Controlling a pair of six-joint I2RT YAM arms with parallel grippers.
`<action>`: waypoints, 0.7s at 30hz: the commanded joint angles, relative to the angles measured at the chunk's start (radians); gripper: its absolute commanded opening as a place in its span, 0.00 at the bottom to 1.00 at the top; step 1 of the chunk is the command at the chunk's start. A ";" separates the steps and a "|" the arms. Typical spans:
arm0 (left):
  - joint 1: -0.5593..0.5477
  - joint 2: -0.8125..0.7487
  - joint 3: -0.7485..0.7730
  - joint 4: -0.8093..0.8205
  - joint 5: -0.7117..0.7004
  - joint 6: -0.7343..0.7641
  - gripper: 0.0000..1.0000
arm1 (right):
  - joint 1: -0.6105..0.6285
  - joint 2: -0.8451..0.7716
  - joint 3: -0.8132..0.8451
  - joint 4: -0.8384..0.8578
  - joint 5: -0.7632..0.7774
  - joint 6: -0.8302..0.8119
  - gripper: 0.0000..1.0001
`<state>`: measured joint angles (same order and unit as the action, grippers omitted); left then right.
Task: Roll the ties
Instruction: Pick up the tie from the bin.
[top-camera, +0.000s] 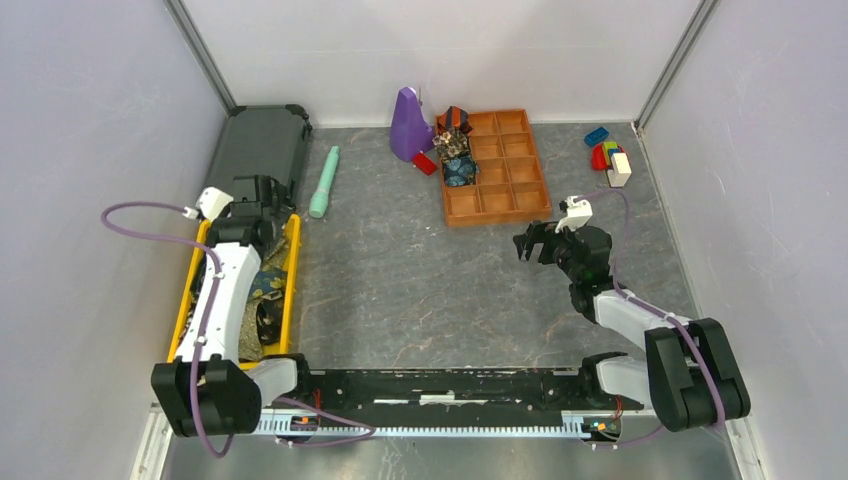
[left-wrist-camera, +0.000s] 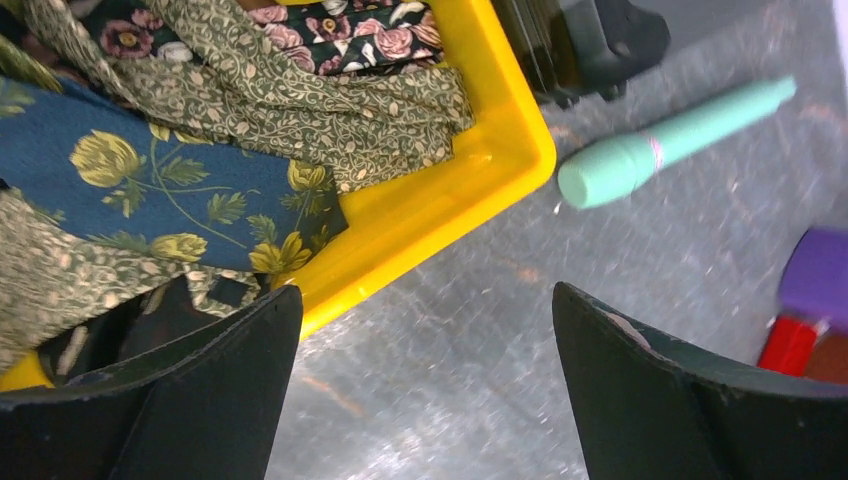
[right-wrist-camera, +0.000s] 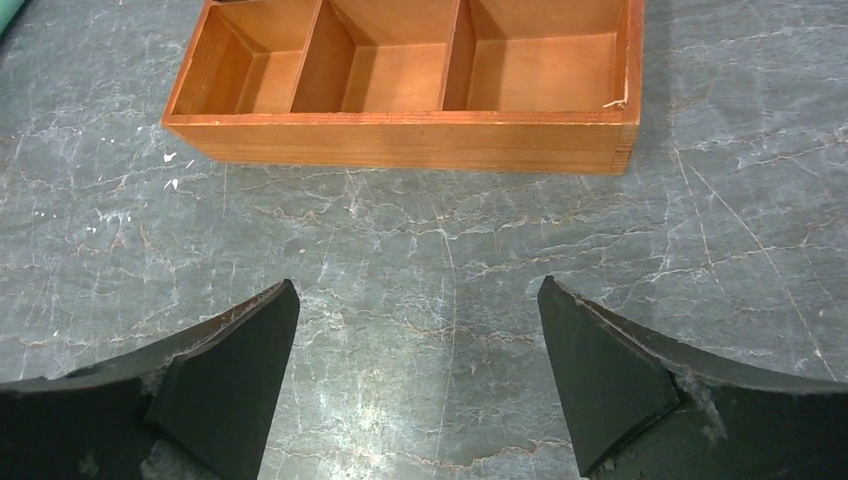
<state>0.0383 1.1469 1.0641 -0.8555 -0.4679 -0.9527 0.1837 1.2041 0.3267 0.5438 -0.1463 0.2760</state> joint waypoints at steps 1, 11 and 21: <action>0.055 0.002 -0.088 0.162 0.023 -0.266 1.00 | -0.011 0.013 0.043 0.050 -0.061 0.007 0.97; 0.250 0.099 -0.291 0.457 0.253 -0.432 0.96 | -0.036 0.035 0.042 0.075 -0.114 0.021 0.95; 0.293 0.234 -0.394 0.738 0.324 -0.567 0.92 | -0.072 0.121 0.085 0.077 -0.209 0.041 0.92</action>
<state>0.3244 1.3579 0.6853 -0.2794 -0.1726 -1.4029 0.1246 1.2991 0.3611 0.5747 -0.2981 0.3031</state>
